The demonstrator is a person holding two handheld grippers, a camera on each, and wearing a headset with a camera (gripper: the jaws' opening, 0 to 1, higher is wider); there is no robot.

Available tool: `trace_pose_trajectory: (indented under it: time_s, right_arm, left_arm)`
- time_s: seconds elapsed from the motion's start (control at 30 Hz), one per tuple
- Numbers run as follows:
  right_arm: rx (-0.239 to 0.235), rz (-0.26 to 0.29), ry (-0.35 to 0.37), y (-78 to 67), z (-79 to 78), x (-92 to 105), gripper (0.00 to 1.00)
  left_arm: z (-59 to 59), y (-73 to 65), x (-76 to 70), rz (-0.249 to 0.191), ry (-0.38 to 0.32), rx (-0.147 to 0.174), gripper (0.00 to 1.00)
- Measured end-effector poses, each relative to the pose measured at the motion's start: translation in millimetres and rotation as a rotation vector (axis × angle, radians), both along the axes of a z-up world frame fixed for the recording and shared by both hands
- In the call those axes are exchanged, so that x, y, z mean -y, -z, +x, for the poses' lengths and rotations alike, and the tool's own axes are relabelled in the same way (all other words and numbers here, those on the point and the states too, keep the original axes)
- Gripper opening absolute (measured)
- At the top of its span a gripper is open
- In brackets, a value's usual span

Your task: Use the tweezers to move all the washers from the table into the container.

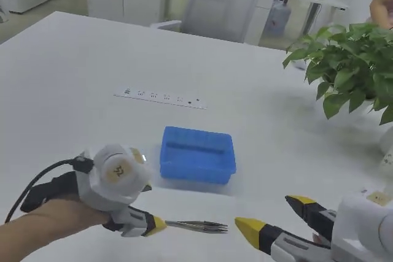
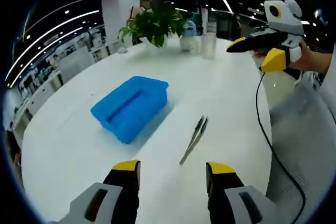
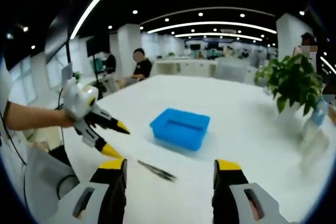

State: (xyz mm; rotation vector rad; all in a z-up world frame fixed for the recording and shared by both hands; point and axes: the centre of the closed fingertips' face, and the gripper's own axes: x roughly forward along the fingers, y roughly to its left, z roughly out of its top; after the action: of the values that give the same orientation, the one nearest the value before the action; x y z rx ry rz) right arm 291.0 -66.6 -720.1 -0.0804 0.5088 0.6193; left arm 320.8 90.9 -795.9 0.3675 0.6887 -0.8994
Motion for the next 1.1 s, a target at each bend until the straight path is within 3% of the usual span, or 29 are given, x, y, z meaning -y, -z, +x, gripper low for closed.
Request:
trace_pose_trajectory:
  time_s: [0.07, 0.23, 0.3, 0.37, 0.57, 0.63, 0.77, 1.1]
  right_arm:
    - [-0.003, 0.000, 0.005, 1.8, -4.1, 1.1, 0.69]
    - [0.027, 0.014, 0.032, -0.7, -8.1, 7.8, 0.76]
    - [0.029, 0.023, 0.043, -0.5, -7.4, 9.8, 0.79]
    - [0.029, 0.032, 0.052, 0.3, -6.7, 11.3, 0.82]
    - [0.052, 0.041, 0.083, -0.7, -3.8, 16.1, 0.90]
    - [0.067, 0.042, 0.098, -3.1, -2.2, 17.8, 0.94]
    - [0.061, 0.047, 0.110, -2.6, -0.4, 20.1, 0.99]
    - [0.036, 0.029, 0.102, 3.0, 0.5, 17.7, 0.99]
  left_arm:
    - [-2.8, -15.3, -4.3, -0.075, -0.071, 0.018, 0.54]
    - [-15.1, -45.6, -22.1, -0.164, -0.221, 0.065, 0.71]
    - [-23.3, -55.2, -27.0, -0.201, -0.269, 0.065, 0.78]
    - [-29.2, -64.1, -34.1, -0.206, -0.316, 0.096, 0.82]
    - [-39.5, -74.3, -48.9, -0.203, -0.419, 0.133, 0.99]
    - [-40.3, -73.8, -55.6, -0.183, -0.451, 0.145, 0.99]
    - [-41.2, -72.6, -59.5, -0.181, -0.466, 0.144, 0.99]
    - [-39.3, -68.0, -64.4, -0.172, -0.492, 0.135, 0.99]
